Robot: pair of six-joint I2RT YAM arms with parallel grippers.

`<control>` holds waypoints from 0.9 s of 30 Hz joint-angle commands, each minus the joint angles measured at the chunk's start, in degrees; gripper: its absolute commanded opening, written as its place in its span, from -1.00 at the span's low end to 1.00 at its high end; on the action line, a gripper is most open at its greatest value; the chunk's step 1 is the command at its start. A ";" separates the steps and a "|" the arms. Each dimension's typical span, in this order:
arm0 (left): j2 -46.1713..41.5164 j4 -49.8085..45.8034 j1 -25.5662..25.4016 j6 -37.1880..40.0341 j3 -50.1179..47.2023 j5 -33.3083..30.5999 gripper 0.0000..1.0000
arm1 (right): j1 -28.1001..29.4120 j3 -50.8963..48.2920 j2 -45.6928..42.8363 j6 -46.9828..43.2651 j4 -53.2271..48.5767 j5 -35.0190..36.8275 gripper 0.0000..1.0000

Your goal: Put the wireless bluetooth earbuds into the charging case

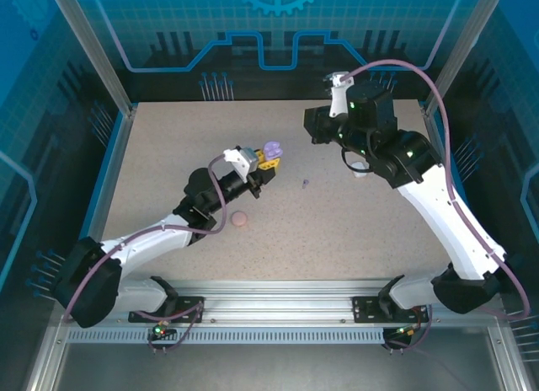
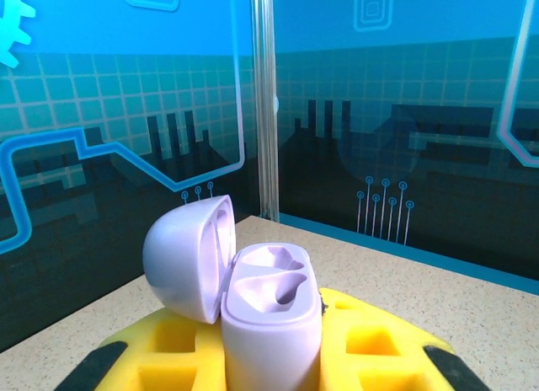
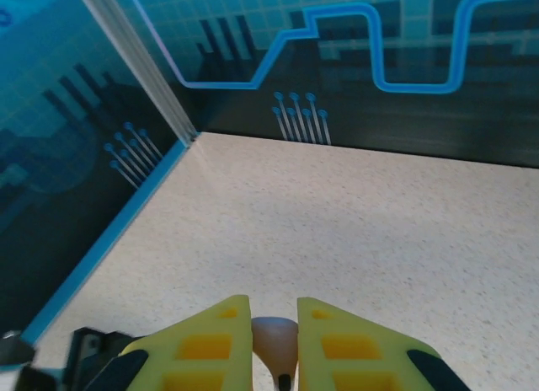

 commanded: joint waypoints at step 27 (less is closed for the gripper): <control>1.90 -0.25 -2.35 3.18 6.78 -0.55 -1.00 | 6.86 -17.91 -4.28 -5.89 19.18 -4.22 -0.71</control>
